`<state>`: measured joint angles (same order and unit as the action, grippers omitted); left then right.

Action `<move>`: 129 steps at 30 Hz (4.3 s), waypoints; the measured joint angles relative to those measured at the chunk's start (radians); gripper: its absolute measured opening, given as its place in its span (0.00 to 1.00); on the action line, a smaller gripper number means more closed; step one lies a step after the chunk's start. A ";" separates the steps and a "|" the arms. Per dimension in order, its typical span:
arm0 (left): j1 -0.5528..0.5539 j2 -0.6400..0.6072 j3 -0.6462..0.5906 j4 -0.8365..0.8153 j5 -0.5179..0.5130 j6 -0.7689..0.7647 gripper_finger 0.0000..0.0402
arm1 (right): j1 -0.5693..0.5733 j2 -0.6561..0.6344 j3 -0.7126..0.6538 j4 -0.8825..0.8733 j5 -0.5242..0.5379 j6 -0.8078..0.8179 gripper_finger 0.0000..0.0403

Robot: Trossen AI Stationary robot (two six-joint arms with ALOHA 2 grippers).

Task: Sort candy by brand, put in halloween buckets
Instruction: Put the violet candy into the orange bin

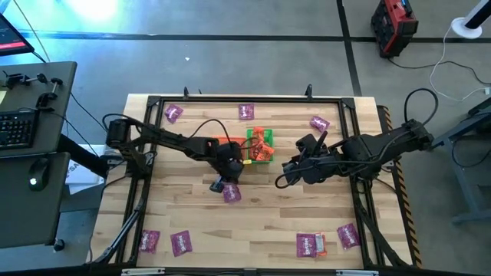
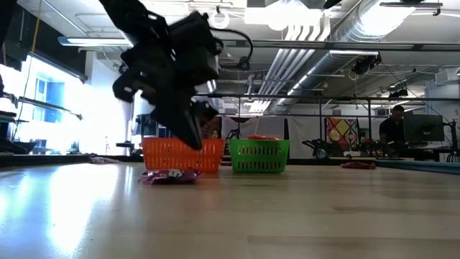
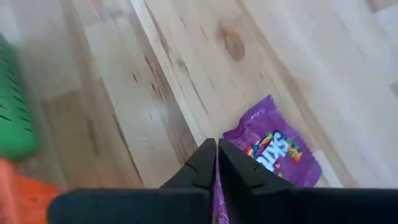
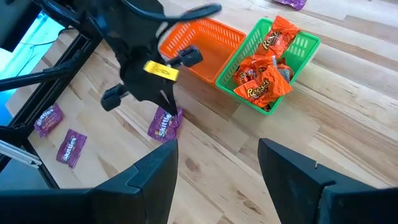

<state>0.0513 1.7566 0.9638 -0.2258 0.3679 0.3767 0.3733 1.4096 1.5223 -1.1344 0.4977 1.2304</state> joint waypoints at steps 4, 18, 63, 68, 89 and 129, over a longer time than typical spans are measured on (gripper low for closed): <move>0.000 -0.058 0.000 -0.007 0.000 -0.040 0.01 | 0.000 0.000 0.000 -0.001 0.001 0.000 0.54; -0.113 -0.172 -0.065 -0.135 -0.077 -0.423 0.23 | 0.000 0.000 0.000 -0.001 0.010 -0.026 0.54; -0.127 0.035 -0.124 0.008 -0.251 0.216 0.15 | 0.001 0.069 0.000 0.059 -0.033 0.019 0.54; -0.126 0.021 -0.125 0.028 -0.269 0.105 0.02 | 0.001 0.086 0.000 0.062 -0.039 0.019 0.54; -0.049 -0.553 -0.113 -0.107 -0.484 -0.167 0.00 | -0.018 0.074 0.002 0.086 0.067 -0.070 0.54; -0.674 -0.543 -0.079 -0.577 -0.340 -0.844 0.57 | -0.081 0.074 0.002 0.121 0.028 -0.242 0.54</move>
<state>-0.6230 1.2141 0.8849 -0.8024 0.0277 -0.4672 0.2920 1.4834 1.5246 -1.0134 0.5253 0.9884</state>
